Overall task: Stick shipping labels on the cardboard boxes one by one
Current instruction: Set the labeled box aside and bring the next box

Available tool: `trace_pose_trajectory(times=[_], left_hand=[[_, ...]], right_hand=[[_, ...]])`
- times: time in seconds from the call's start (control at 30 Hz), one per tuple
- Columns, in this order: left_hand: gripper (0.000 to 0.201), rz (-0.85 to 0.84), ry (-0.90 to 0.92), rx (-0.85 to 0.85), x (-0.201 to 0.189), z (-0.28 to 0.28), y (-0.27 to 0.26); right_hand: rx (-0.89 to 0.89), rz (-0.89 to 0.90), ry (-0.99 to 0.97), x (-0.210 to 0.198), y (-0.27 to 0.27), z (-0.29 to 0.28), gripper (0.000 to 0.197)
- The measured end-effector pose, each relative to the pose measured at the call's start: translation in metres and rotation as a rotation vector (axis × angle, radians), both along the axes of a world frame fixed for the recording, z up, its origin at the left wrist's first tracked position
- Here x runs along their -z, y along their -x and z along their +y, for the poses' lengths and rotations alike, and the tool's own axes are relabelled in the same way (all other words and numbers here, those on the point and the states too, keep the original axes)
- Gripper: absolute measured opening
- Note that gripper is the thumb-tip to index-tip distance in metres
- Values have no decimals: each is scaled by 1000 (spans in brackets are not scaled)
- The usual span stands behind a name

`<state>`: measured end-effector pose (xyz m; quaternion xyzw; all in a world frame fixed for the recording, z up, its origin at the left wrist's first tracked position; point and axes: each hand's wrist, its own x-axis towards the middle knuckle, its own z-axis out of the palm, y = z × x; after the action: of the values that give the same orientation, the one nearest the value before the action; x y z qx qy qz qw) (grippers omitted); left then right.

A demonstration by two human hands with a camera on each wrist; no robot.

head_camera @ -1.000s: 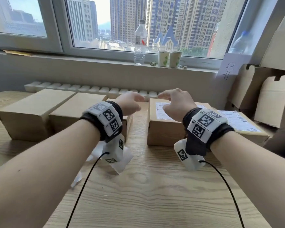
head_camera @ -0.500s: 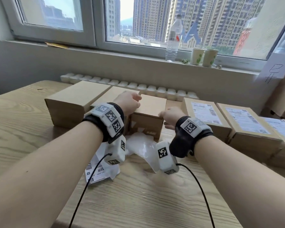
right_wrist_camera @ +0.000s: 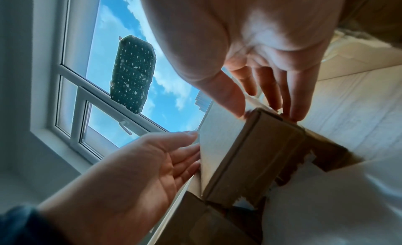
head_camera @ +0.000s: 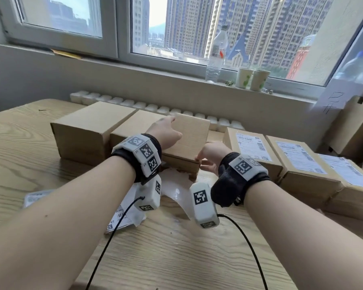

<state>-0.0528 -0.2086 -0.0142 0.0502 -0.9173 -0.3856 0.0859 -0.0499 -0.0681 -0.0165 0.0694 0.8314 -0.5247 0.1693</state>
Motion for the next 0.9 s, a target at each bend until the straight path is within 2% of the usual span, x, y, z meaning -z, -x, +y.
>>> trace_pose_trajectory(times=[0.03, 0.1, 0.2, 0.23, 0.33, 0.47, 0.57, 0.67, 0.9], left_hand=[[63, 7, -68, 3, -2, 1, -1], [63, 58, -194, 10, -9, 3, -6], [60, 195, -307, 13, -24, 7, -16], [58, 238, -329, 4, -29, 8, -20], [56, 348, -393, -43, -43, 7, -34], [65, 399, -373, -51, -54, 13, -59], [65, 348, -434, 15, -57, 27, -77], [65, 211, -402, 65, -56, 44, -91], [61, -34, -374, 140, -36, 88, -122]], right_hand=[[6, 19, 32, -1, -2, 2, 15], [-6, 87, 62, -5, -6, 8, 32], [-21, 171, 208, -22, -19, 15, 33], [-28, 209, 219, -28, -22, 17, 32], [-15, 315, 129, -45, -30, 27, 49], [7, 426, 57, -74, -57, 56, 32], [-5, 464, -14, -84, -77, 78, 36], [-48, 395, -90, -83, -95, 99, 38], [-70, 274, -114, -54, -125, 147, 30]])
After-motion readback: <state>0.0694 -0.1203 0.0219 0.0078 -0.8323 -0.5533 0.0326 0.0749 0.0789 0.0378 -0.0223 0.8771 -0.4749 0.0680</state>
